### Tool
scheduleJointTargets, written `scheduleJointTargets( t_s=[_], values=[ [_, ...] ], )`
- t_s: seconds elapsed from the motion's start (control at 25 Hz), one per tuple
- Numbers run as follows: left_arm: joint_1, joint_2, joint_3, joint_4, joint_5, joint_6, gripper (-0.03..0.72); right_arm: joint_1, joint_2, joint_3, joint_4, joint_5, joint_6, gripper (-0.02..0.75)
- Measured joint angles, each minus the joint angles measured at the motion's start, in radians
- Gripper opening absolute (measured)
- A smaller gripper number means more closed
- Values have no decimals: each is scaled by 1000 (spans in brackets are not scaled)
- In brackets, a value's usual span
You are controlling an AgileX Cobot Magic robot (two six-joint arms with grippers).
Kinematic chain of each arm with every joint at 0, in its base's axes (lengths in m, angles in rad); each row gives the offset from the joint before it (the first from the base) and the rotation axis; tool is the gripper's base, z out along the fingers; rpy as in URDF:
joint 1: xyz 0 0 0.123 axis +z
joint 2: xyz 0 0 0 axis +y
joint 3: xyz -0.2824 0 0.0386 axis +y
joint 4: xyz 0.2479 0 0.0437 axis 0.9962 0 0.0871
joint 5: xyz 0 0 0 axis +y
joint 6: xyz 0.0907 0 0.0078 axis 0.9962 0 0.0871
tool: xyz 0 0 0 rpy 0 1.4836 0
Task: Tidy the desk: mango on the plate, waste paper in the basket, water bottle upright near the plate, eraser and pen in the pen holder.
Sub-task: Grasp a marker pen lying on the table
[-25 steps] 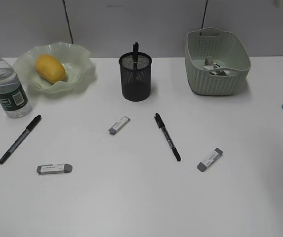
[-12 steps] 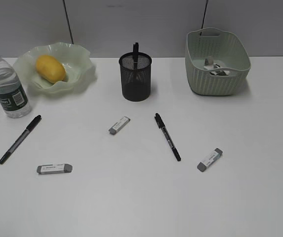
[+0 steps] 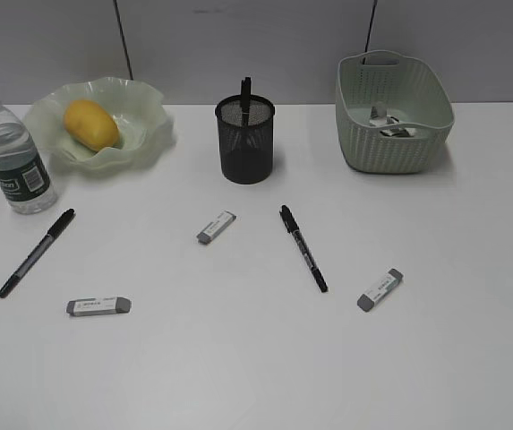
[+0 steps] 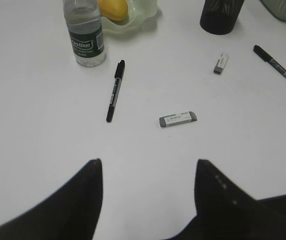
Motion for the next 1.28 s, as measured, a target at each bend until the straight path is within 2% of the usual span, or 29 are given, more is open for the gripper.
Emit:
scheduleJointTargets(
  t_s=[0.2,0.44,1.08,1.28],
  values=[
    [0,109,-30,20,-38,0,445,0,-27,36,0,-15,9,529],
    [-13,358,-92,26,-165,0,445,0,-28,60,0,-19,15,517],
    [-19,1249,-376,117,-232,2,445,0,-28,73,1,-37,18,506],
    [-86,1432,-492,158,-238,53,445,0,-28,73,1,-40,18,506]
  ],
)
